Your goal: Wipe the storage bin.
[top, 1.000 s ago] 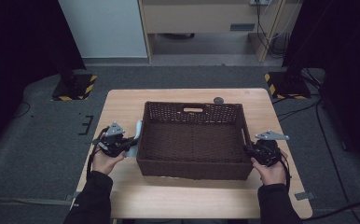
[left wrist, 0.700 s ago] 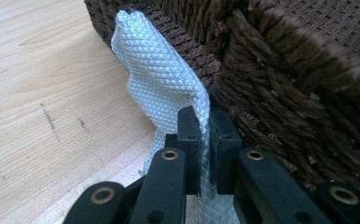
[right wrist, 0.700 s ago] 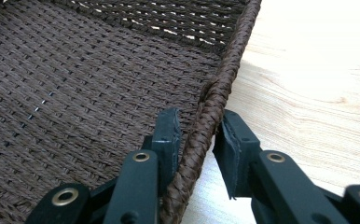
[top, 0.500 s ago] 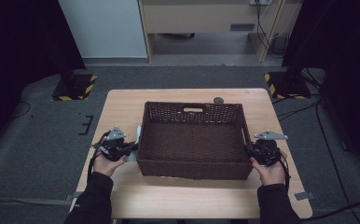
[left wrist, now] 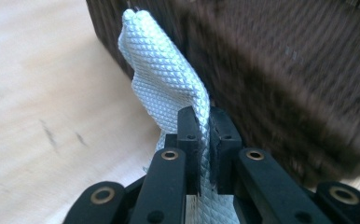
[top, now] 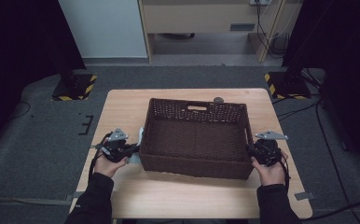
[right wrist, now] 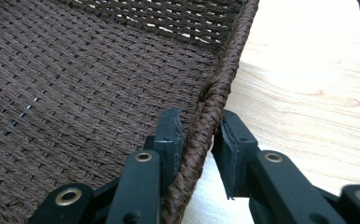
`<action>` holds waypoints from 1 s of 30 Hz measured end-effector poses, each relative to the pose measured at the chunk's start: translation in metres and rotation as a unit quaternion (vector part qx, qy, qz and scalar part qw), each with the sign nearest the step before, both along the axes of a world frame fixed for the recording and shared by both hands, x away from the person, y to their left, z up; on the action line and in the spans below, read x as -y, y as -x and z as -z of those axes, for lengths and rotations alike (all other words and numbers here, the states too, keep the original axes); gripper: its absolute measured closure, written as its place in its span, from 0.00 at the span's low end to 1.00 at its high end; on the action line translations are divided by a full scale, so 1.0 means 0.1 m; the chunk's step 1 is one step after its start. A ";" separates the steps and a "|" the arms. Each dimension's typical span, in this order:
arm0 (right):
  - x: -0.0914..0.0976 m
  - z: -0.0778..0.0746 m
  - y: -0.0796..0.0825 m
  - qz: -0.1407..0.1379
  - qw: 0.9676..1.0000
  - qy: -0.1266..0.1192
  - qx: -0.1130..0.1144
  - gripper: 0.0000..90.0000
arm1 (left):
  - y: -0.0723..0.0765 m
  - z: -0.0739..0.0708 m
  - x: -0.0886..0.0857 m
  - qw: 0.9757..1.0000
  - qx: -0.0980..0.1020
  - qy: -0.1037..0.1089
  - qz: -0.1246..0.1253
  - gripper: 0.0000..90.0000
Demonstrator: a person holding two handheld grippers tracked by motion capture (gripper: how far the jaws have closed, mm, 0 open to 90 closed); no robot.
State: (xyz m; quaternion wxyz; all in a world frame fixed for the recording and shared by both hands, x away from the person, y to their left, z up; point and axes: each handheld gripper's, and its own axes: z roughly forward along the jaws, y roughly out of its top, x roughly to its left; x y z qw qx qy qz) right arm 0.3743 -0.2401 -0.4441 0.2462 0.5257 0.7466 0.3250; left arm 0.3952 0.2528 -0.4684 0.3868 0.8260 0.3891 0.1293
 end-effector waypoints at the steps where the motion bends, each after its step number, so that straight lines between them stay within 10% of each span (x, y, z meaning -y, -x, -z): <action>1: 0.00 0.00 0.01 0.002 1.000 -0.001 -0.001 0.79 | -0.01 0.06 0.03 1.000 -0.009 -0.010 0.003 0.93; 8: 0.03 0.01 0.01 -0.003 1.000 -0.015 -0.002 0.77 | -0.04 0.10 0.02 1.000 -0.017 -0.019 0.000 0.93; 17: 0.05 0.02 0.00 -0.008 1.000 -0.022 0.001 0.76 | 0.08 -0.31 -0.03 0.998 0.047 0.031 0.006 0.93; 30: 0.06 0.03 0.00 -0.012 1.000 -0.024 -0.001 0.76 | 0.06 0.14 0.01 0.999 -0.028 -0.017 0.011 0.93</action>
